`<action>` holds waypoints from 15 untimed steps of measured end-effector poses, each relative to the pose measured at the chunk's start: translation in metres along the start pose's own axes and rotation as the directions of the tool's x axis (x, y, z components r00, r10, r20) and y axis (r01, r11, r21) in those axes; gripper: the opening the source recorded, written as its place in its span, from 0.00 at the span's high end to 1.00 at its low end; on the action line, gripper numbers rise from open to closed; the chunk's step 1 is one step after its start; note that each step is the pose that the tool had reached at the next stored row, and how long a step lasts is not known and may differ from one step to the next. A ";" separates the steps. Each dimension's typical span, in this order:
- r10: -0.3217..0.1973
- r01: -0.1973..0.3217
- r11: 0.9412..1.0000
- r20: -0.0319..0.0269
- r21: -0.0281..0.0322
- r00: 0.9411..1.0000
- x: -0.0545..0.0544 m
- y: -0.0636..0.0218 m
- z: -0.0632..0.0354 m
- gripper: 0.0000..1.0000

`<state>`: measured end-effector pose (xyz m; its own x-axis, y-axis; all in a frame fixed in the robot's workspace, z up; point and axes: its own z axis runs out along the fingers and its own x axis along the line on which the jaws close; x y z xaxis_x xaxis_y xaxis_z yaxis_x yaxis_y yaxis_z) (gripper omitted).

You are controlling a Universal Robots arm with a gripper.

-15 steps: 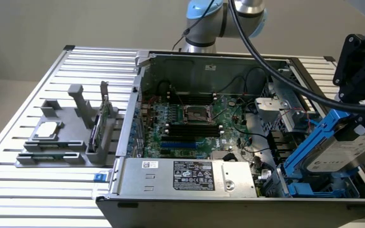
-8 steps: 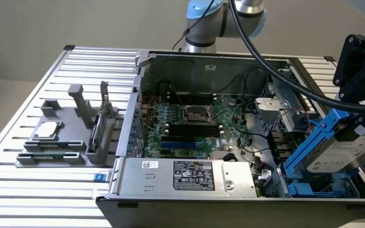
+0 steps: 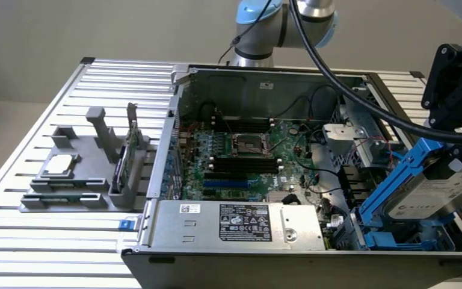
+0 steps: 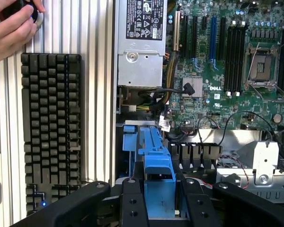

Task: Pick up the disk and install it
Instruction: 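Insert the disk into the insertion slot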

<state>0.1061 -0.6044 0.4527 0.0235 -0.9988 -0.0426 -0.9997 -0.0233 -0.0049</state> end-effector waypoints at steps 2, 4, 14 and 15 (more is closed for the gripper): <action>0.000 0.000 1.000 0.000 0.000 1.000 0.000 0.0000 0.0002 0.67; 0.001 -0.001 1.000 0.000 0.000 1.000 0.000 0.0000 0.0008 0.67; 0.012 -0.012 1.000 0.000 0.001 1.000 0.000 0.0000 0.0040 0.67; 0.013 -0.013 1.000 0.000 0.001 1.000 0.001 0.0000 0.0043 0.67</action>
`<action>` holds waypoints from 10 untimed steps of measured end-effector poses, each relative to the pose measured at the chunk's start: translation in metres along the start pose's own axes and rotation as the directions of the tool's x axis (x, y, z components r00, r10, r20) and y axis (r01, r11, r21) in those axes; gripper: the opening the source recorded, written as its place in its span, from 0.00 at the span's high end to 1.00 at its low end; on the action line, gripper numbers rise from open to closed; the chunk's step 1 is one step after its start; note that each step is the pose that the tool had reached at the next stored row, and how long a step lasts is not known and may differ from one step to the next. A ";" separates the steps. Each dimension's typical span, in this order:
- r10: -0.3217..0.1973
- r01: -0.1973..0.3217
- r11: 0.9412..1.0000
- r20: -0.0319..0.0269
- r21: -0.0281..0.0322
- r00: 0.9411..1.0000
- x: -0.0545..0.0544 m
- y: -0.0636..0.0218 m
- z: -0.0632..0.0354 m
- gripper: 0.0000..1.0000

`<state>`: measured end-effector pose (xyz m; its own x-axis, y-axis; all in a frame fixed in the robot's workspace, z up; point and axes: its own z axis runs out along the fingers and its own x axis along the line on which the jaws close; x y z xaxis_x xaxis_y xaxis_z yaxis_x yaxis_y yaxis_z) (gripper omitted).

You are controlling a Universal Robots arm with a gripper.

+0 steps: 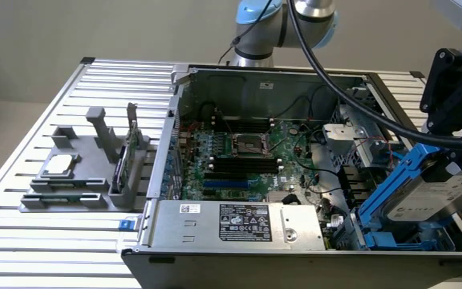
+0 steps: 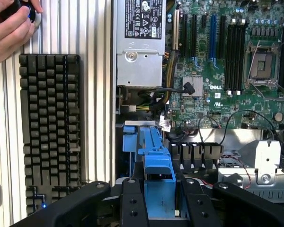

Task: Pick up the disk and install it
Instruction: 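Insert the disk into the insertion slot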

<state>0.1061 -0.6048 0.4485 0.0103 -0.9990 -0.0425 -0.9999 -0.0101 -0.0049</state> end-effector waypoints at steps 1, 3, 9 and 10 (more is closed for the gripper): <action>0.001 -0.001 1.000 0.000 0.000 1.000 0.000 0.0000 0.0002 0.67; 0.002 -0.002 1.000 0.000 0.000 1.000 0.000 -0.0001 0.0011 0.67; 0.005 -0.005 1.000 0.000 0.000 1.000 0.001 0.0000 0.0042 0.67; 0.006 -0.006 1.000 0.000 0.000 1.000 0.001 -0.0001 0.0046 0.67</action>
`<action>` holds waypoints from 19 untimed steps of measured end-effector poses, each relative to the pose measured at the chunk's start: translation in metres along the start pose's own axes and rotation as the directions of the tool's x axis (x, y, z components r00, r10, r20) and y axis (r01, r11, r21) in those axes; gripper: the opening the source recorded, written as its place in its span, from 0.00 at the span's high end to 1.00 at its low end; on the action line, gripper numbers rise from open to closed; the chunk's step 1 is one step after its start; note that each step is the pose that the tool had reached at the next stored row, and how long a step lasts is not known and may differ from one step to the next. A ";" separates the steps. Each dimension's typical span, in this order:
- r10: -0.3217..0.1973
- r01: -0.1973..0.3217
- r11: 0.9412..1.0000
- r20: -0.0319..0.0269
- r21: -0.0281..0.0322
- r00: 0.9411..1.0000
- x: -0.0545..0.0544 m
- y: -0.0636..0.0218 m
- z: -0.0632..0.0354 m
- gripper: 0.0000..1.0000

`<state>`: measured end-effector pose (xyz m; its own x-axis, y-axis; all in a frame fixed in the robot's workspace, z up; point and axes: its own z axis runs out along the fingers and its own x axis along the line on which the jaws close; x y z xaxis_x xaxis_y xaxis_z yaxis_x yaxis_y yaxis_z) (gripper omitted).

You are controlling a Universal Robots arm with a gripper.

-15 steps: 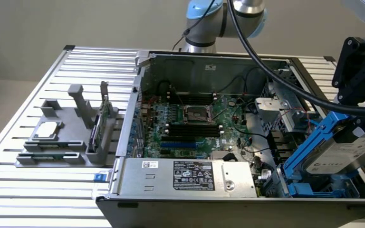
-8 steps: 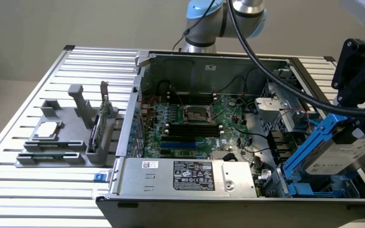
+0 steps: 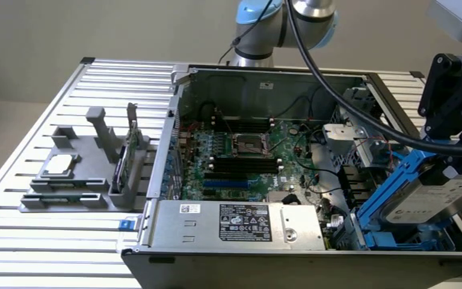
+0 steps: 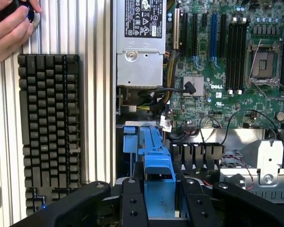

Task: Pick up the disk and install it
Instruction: 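Insert the disk into the insertion slot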

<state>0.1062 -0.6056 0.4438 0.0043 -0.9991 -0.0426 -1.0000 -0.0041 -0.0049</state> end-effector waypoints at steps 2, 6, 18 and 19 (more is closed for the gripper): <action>0.001 -0.001 1.000 0.000 0.000 1.000 0.000 -0.0006 0.0006 0.67; 0.001 -0.001 1.000 0.000 0.000 1.000 0.000 -0.0022 0.0022 0.67; 0.003 -0.003 1.000 0.000 0.000 1.000 0.000 -0.0023 0.0079 0.67; 0.003 -0.003 1.000 0.000 0.000 1.000 0.000 -0.0023 0.0082 0.67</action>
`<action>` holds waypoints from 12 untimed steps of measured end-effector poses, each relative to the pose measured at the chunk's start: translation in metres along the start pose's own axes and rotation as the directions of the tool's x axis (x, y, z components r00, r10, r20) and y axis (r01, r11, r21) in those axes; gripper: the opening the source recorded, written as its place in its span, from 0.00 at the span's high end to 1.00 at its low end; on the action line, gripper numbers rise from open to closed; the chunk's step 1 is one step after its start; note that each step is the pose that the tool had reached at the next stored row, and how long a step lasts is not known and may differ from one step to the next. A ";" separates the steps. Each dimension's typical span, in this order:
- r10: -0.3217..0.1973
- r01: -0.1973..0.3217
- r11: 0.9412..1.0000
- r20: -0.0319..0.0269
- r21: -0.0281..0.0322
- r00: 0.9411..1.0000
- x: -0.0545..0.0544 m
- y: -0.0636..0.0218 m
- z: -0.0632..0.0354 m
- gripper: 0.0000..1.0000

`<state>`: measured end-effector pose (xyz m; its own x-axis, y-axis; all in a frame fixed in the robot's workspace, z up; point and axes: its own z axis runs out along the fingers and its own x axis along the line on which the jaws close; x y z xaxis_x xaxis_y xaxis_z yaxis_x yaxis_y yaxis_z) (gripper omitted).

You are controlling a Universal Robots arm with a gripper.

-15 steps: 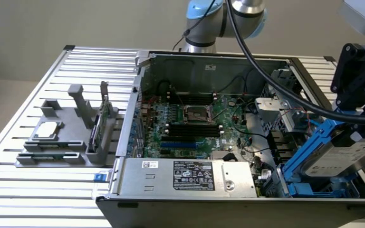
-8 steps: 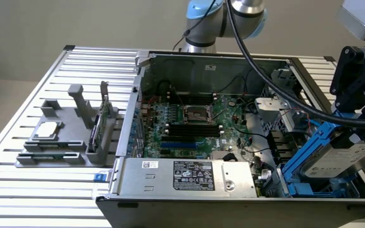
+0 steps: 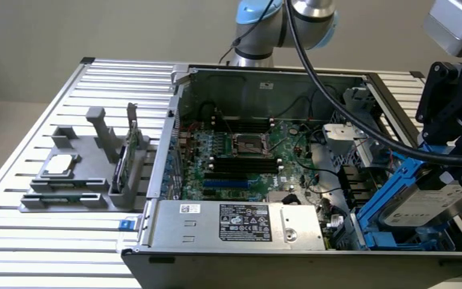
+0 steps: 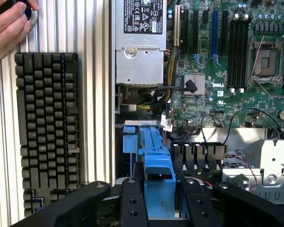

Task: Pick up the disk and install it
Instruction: 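Insert the disk into the insertion slot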

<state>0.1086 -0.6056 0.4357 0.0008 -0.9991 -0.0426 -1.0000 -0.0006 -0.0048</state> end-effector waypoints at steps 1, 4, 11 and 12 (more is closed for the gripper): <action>0.000 0.000 1.000 0.000 0.000 1.000 0.000 0.0000 0.0001 0.67; 0.000 0.000 1.000 0.001 0.000 1.000 0.000 0.0000 0.0003 0.67; -0.001 0.001 1.000 0.003 0.000 1.000 0.000 0.0004 0.0004 0.67; -0.001 0.001 1.000 0.004 0.000 1.000 0.000 0.0005 0.0004 0.67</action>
<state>0.1081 -0.6056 0.4353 0.0021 -0.9989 -0.0465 -1.0000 -0.0018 -0.0049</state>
